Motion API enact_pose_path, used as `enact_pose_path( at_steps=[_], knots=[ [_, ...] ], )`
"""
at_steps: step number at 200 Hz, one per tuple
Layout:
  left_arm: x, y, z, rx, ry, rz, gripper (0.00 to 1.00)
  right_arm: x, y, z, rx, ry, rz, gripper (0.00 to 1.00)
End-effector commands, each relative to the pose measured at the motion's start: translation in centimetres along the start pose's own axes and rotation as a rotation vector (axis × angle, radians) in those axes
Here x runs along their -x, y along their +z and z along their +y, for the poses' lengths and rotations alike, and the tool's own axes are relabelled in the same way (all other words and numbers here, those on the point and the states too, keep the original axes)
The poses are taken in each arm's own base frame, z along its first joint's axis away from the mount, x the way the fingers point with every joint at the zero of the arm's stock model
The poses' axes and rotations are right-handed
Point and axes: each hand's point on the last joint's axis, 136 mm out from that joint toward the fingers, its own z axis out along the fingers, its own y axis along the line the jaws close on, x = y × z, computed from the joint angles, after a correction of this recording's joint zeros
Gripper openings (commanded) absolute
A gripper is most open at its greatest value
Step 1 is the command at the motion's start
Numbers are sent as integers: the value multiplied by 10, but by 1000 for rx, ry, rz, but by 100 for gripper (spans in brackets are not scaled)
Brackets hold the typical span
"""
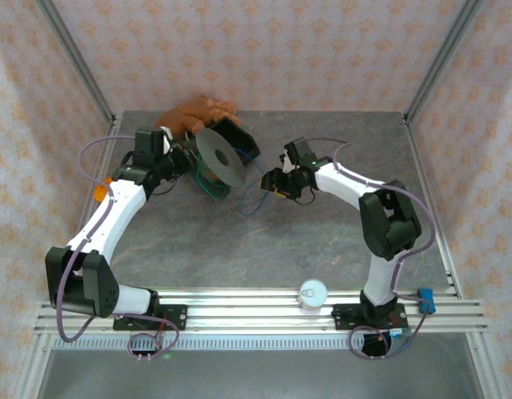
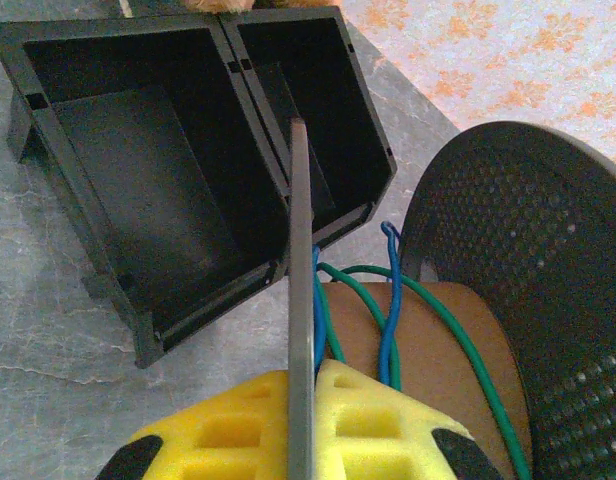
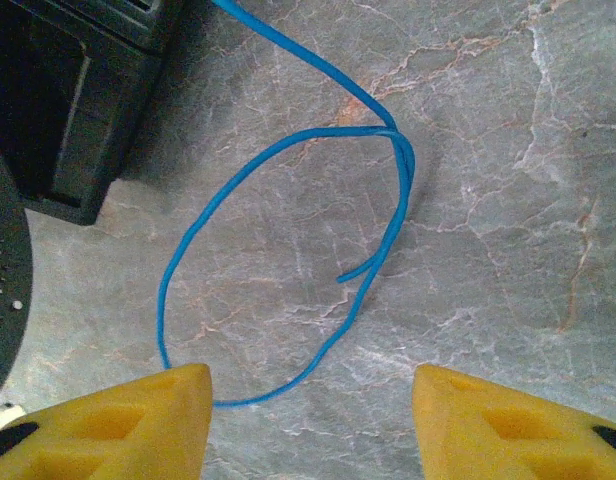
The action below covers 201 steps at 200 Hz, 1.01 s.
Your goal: Wrap the cables
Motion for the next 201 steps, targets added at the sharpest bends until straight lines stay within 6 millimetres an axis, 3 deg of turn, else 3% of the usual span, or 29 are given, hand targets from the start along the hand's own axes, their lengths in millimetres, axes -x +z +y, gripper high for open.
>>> enact_pose_path(
  at_steps=[1, 30, 89, 139, 201],
  knots=[
    [19, -20, -30, -102, 40, -95, 0, 8, -21, 29, 104, 51, -65, 51],
    [19, -22, -30, -102, 34, -97, 0, 18, -19, 43, 205, 176, -108, 44],
    [15, -23, -27, -102, 29, -95, 0, 34, 16, 44, 289, 374, -144, 37],
    [14, -24, -27, -109, 25, -94, 0, 39, 46, 32, 280, 485, -151, 35],
    [14, -26, -29, -119, 27, -96, 0, 47, 62, 24, 269, 533, -166, 35]
  ],
)
